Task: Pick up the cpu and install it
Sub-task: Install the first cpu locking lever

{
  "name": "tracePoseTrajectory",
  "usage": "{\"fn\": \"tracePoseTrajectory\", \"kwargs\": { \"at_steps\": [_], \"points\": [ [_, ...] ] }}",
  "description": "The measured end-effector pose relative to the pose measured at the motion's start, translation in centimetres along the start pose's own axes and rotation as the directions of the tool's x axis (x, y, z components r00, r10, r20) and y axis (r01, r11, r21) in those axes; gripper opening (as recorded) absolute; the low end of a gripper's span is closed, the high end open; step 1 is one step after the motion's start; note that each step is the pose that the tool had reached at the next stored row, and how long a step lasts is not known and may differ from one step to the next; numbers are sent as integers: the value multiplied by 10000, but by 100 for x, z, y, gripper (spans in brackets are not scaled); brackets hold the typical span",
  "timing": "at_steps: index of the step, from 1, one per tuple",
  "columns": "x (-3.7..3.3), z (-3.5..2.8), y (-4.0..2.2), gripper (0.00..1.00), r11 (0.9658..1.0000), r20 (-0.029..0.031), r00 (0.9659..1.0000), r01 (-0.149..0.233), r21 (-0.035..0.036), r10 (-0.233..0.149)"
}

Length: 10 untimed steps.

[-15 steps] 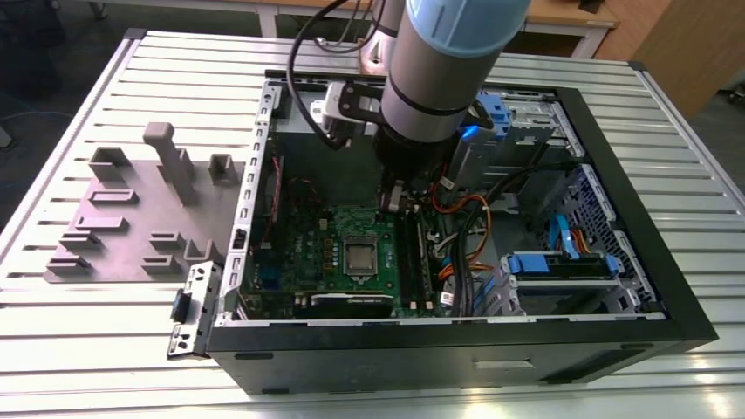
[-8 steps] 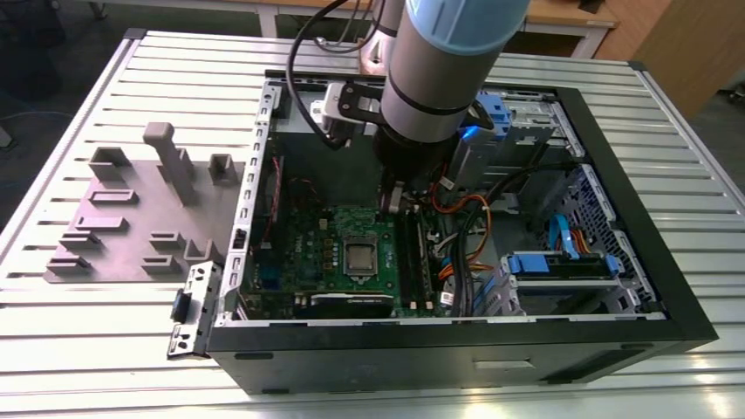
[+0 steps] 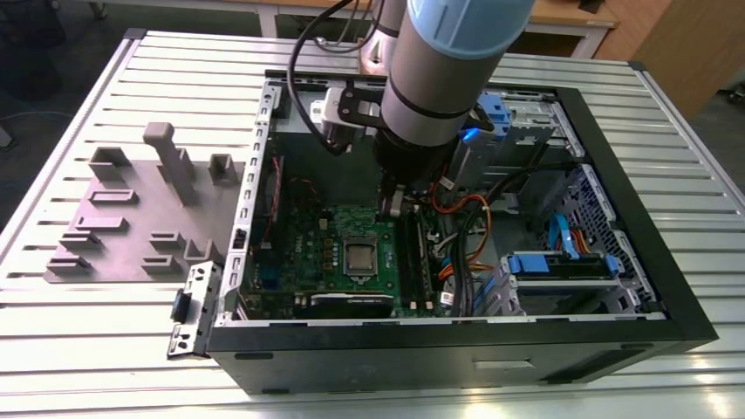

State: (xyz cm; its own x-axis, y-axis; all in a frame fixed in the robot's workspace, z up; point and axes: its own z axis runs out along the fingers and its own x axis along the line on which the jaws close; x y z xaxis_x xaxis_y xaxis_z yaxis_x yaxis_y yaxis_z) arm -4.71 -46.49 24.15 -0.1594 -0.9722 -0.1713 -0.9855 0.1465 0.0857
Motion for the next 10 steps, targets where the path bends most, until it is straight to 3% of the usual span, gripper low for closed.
{"fn": "tracePoseTrajectory", "kwargs": {
  "at_steps": [10],
  "points": [
    [59, -11, -9, 11, 10000, -1, 10000, 4, 0, -4]
  ]
}}
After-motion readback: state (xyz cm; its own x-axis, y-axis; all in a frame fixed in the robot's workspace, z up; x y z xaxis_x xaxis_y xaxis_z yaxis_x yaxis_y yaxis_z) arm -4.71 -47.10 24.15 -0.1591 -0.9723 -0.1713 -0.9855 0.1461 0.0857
